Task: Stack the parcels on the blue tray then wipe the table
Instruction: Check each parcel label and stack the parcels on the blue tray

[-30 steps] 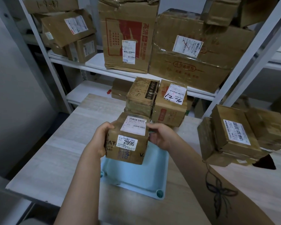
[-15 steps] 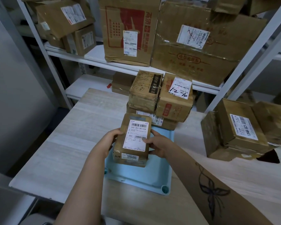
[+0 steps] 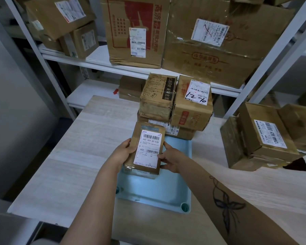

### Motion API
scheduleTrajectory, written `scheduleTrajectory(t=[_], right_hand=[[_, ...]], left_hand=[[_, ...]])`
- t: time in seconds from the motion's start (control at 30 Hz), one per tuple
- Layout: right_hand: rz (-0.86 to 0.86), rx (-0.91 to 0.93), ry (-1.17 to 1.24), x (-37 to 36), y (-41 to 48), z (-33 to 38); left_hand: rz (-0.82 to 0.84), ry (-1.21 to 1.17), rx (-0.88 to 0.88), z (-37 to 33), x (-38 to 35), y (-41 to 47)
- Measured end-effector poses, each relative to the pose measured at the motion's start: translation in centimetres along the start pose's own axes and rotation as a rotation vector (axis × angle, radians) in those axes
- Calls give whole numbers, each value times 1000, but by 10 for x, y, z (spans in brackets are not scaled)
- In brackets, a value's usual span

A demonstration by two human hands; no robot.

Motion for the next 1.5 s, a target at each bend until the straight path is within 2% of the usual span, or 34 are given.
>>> scheduleTrajectory(t=[0.73,0.97,1.03,1.17,1.3,1.5], right_hand=[[-65,55,-90,13,8,-8],[-113,80,-165,15,5,-5],[-121,84,-172,17,3,-2],[-142,74,-108,26,-6,7],[-150,85,-68,42,-19,19],[-95,86,7,72,-41,29]], left_hand=[[-144,139,-47,7,-7,4],[-312,259,-50,7,-1,4],[-390,336,-87,-1,-1,-1],[-458,406,-293,-29,-14,-22],[-433,413,-493,-56,-41,-41],[-276,192,-465,-76,-96,-62]])
Point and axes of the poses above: each hand's wrist, its own y-axis towards the middle knuckle, its own x-axis out of the back of the hand, z = x × y, the point moved 6 cm from there along y, towards the middle knuckle, and after that the axes turned 8 degrees about -z, right-handed, at the moved point
